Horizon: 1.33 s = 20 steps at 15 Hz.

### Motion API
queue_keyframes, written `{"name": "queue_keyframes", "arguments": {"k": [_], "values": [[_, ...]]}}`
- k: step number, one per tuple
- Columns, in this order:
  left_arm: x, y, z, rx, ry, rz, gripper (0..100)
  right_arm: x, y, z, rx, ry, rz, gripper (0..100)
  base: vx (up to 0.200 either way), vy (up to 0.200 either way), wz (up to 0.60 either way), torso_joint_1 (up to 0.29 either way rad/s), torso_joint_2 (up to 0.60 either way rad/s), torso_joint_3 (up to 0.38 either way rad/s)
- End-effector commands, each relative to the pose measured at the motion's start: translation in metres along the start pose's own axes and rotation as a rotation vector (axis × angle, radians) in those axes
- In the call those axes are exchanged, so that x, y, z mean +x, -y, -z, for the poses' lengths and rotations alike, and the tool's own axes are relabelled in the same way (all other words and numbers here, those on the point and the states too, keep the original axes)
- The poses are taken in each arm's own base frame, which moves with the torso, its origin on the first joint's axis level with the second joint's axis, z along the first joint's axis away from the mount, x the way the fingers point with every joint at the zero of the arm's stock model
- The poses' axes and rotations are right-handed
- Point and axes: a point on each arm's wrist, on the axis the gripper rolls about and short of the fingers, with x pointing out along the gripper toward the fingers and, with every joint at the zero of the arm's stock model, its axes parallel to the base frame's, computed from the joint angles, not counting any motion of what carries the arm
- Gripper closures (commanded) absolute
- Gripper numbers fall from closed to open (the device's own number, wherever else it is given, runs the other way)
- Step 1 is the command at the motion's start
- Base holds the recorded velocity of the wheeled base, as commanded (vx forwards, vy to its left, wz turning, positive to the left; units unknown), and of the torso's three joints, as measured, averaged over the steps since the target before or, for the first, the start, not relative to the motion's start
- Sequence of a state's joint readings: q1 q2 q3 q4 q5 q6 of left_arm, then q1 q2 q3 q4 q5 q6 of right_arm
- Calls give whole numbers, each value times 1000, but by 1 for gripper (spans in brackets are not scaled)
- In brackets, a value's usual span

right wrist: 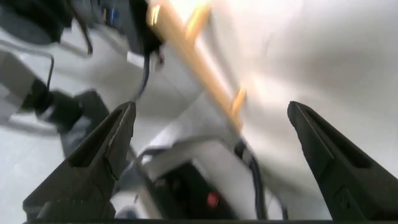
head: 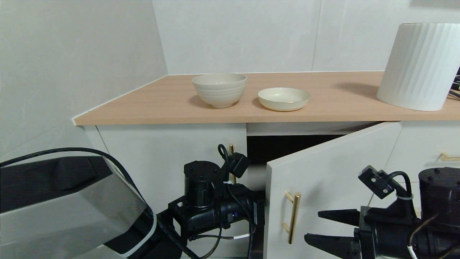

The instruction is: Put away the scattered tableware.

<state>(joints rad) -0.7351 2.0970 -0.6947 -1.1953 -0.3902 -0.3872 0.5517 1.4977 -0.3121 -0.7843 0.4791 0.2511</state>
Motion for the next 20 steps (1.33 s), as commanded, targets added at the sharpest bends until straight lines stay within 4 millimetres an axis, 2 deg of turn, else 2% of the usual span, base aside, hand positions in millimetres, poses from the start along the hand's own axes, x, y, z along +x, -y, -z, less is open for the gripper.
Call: {"name": "queue_keyframes", "arguments": {"k": [1, 4, 7, 11, 20], "values": [[-3, 5, -4, 7, 11, 12, 100, -31, -16, -1, -18, 39, -4, 0, 0, 0, 0, 0, 0, 0], [-3, 7, -4, 3, 9, 16, 100, -46, -22, 8, 0, 4, -1, 0, 0, 0, 0, 0, 0, 0], [-4, 9, -3, -1, 8, 12, 100, -45, -21, 14, 15, -28, 2, 0, 0, 0, 0, 0, 0, 0], [2, 13, -6, 0, -5, 18, 100, -46, -21, 13, 13, -24, 3, 0, -200, 0, 0, 2, 1, -5], [19, 15, -23, -2, -13, 18, 100, -47, -22, 14, 12, -23, 0, 0, 0, 0, 0, 0, 0, 0]]}}
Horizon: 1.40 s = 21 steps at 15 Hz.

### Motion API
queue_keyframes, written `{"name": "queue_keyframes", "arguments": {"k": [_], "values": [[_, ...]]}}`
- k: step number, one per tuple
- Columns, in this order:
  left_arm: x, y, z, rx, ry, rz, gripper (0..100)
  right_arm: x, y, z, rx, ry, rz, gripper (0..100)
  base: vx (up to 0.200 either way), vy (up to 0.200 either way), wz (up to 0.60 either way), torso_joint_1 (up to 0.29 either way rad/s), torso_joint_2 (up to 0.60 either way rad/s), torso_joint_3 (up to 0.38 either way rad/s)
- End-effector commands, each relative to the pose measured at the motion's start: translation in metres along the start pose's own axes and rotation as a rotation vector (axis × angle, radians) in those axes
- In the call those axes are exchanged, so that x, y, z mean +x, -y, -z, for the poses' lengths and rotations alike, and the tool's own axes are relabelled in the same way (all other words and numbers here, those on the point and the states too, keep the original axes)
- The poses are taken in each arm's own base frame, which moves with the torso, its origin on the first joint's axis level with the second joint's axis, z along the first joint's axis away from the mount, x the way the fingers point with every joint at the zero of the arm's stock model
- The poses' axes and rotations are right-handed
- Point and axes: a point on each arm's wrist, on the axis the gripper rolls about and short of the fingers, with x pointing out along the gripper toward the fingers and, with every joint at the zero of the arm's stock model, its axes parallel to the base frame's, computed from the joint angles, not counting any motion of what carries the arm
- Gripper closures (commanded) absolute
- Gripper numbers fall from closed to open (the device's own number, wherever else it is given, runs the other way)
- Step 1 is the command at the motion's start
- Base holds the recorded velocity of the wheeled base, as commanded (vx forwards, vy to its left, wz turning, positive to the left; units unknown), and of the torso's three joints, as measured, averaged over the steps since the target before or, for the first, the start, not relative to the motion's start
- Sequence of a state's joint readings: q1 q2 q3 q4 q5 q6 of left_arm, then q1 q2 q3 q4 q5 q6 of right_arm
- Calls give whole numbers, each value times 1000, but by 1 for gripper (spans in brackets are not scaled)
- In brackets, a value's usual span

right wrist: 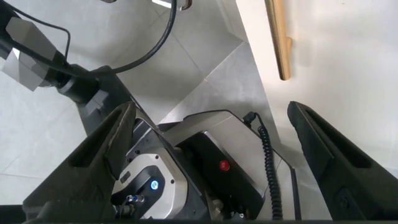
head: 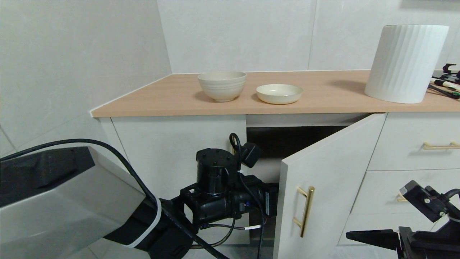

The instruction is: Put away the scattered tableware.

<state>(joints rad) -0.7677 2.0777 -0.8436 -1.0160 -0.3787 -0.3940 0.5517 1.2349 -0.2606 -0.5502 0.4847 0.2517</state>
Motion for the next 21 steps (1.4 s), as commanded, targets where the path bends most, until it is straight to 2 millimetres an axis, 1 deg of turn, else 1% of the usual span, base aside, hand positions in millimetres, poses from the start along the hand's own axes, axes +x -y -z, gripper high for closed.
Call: {"name": "queue_keyframes", "arguments": {"k": [1, 6, 7, 10, 13, 16, 17, 19, 21], "values": [[1, 1, -3, 4, 9, 5, 100, 1, 0, 0, 1, -2, 0, 0, -200, 0, 0, -2, -2, -2], [7, 3, -13, 7, 16, 6, 100, 0, -1, 1, -3, -1, -5, 0, -200, 0, 0, 4, 5, -1], [11, 3, -17, 7, 17, 3, 100, 0, -1, 1, -3, -1, -5, 0, 0, 0, 0, 0, 0, 0], [22, -2, -19, 4, 18, -23, 100, -2, -2, 1, -7, 3, -7, 0, 0, 0, 0, 0, 0, 0], [25, -4, -18, 4, 14, -40, 100, -5, -4, 0, -16, 11, -41, 0, 0, 0, 0, 0, 0, 0], [31, -1, -22, 2, 0, -42, 100, -6, -5, 0, -17, 12, -48, 0, 0, 0, 0, 0, 0, 0], [35, 1, -24, 4, -4, -46, 100, -6, -5, 0, -17, 12, -49, 0, 0, 0, 0, 0, 0, 0], [42, 15, -28, 11, -6, -52, 100, -7, -5, 2, -18, 7, -64, 0, 0, 0, 0, 0, 0, 0], [45, 40, -24, 25, -19, 12, 100, -11, -9, 3, -27, 9, -117, 0, 0, 0, 0, 0, 0, 0]]}}
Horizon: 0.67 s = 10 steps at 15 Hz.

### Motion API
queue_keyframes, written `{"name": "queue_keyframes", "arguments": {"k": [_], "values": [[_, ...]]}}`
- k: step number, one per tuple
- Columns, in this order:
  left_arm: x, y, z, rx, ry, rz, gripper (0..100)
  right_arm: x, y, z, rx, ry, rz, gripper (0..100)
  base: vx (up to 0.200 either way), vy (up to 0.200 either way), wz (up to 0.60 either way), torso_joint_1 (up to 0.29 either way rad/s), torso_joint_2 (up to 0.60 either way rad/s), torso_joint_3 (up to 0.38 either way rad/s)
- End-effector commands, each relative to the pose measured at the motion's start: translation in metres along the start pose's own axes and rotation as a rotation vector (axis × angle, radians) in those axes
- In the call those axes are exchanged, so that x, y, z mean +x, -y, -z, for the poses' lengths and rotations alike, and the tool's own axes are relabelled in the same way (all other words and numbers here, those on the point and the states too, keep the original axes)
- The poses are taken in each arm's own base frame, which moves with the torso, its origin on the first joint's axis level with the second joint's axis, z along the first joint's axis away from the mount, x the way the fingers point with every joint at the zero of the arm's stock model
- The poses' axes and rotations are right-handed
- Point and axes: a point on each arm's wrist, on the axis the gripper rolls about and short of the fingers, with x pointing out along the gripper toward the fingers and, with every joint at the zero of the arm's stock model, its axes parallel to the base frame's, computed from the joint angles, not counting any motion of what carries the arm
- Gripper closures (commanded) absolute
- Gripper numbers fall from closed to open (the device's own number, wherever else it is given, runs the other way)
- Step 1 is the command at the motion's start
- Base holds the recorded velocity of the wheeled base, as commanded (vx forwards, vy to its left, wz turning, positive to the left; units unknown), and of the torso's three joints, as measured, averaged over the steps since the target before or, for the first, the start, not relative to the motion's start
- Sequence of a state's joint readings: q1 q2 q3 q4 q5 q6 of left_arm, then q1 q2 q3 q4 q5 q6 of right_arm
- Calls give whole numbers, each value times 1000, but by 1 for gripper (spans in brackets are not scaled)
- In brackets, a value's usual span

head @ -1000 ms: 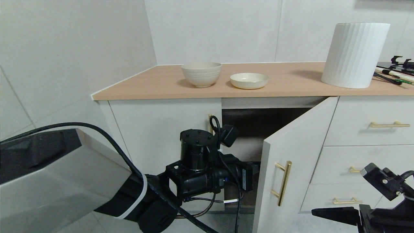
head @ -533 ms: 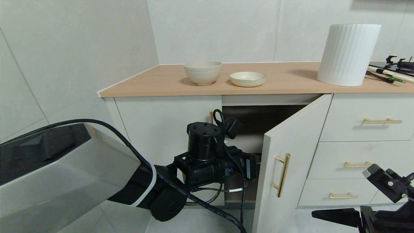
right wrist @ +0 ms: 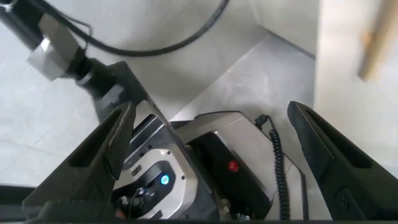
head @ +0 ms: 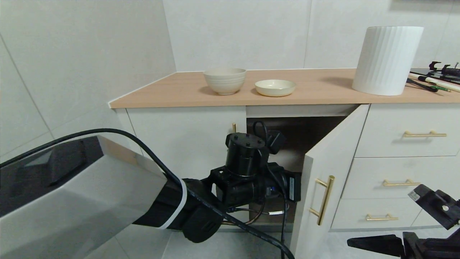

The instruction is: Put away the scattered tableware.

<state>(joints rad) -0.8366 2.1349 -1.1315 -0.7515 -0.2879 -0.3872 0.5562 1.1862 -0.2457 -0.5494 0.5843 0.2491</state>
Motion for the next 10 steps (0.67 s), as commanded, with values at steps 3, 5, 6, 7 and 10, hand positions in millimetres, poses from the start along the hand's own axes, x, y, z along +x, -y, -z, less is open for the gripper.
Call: {"name": "queue_keyframes", "arguments": {"k": [3, 5, 6, 7, 10], "values": [[-18, 60, 7, 11, -68, 226, 100, -15, -11, 6, -34, 17, -119, 0, 0, 0, 0, 0, 0, 0], [-38, 50, 3, -1, -83, 246, 100, -18, -13, 7, -47, 22, -151, 0, 0, 0, 0, 0, 0, 0], [-42, 43, 1, -7, -76, 229, 100, -18, -13, 7, -45, 22, -151, 0, 0, 0, 0, 0, 0, 0], [-52, 19, -4, -26, -57, 151, 100, -17, -13, 7, -45, 20, -150, 0, 0, 0, 0, 0, 0, 0], [-86, -17, -7, -62, 0, -34, 100, -16, -13, 5, -43, 21, -147, 0, 0, 0, 0, 0, 0, 0]]}}
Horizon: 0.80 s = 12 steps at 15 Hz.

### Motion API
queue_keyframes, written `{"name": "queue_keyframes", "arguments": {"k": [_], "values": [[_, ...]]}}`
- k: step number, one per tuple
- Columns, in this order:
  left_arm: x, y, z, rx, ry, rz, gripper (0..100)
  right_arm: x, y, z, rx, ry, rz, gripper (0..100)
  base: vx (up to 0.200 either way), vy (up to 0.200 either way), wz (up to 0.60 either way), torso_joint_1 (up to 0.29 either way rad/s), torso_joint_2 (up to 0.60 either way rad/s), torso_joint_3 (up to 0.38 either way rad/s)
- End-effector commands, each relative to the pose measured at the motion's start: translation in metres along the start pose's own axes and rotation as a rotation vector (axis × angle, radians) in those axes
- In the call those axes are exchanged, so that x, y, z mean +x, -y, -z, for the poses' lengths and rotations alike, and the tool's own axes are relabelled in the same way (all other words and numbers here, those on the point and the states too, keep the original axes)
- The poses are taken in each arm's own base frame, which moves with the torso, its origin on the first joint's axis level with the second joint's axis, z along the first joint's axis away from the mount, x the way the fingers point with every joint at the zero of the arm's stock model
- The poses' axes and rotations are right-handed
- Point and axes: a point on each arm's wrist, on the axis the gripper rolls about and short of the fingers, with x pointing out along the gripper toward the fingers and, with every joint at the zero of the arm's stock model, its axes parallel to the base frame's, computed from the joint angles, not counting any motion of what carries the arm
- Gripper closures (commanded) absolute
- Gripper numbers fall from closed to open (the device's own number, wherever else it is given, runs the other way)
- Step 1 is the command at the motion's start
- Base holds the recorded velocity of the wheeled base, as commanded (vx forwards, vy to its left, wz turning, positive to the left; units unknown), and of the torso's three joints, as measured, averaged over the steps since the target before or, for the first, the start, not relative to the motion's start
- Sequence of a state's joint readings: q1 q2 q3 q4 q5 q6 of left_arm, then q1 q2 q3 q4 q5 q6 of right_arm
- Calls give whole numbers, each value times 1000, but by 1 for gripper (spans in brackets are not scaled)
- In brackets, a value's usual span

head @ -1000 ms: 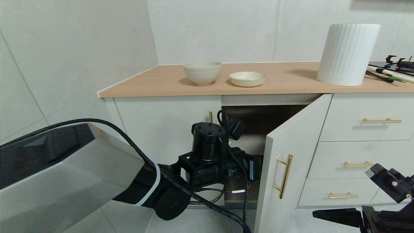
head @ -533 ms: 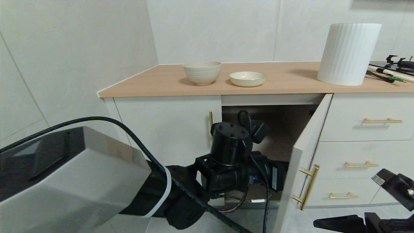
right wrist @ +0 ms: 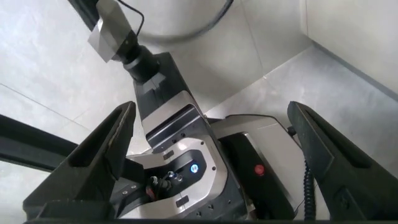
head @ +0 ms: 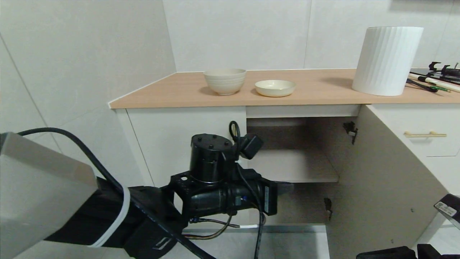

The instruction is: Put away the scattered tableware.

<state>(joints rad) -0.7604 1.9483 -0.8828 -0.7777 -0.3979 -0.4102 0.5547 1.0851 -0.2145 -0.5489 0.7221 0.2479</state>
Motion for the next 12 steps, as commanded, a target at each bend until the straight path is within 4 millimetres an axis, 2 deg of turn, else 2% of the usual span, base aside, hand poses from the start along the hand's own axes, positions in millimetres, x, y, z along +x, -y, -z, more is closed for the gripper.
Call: {"name": "queue_keyframes", "arguments": {"k": [1, 4, 5, 6, 7, 9, 10, 11, 12], "values": [[-31, -12, -7, -10, 63, -77, 100, 2, 1, -1, 4, -4, 2, 0, 0, 0, 0, 0, 0, 0], [-84, -22, -6, -13, 154, -154, 100, 8, 6, -4, 19, -19, 24, 0, 0, 0, 0, 0, 0, 0], [-84, -22, -6, -13, 154, -154, 100, 8, 6, -4, 19, -19, 24, 0, 0, 0, 0, 0, 0, 0], [-117, -33, -4, -20, 183, -246, 100, 23, 22, -16, 24, -12, 202, 0, 0, 0, 0, 0, 0, 0], [-128, -35, -5, -24, 200, -281, 100, 31, 26, -20, 21, -9, 277, 0, 0, 0, 0, 0, 0, 0], [-167, -35, -7, -59, 231, -379, 100, 53, 30, -42, -9, 13, 428, 0, 0, 0, 0, 0, 0, 0], [-175, -33, -7, -69, 233, -399, 100, 55, 29, -49, -6, 10, 446, 0, 0, 0, 0, 0, 0, 0], [-193, -29, -6, -96, 232, -447, 100, 54, 26, -64, 20, -33, 465, 0, 0, 0, 0, 0, 0, 0], [-203, -27, -6, -112, 234, -473, 100, 53, 27, -75, 38, -50, 488, 0, 0, 0, 0, 0, 0, 0]]}}
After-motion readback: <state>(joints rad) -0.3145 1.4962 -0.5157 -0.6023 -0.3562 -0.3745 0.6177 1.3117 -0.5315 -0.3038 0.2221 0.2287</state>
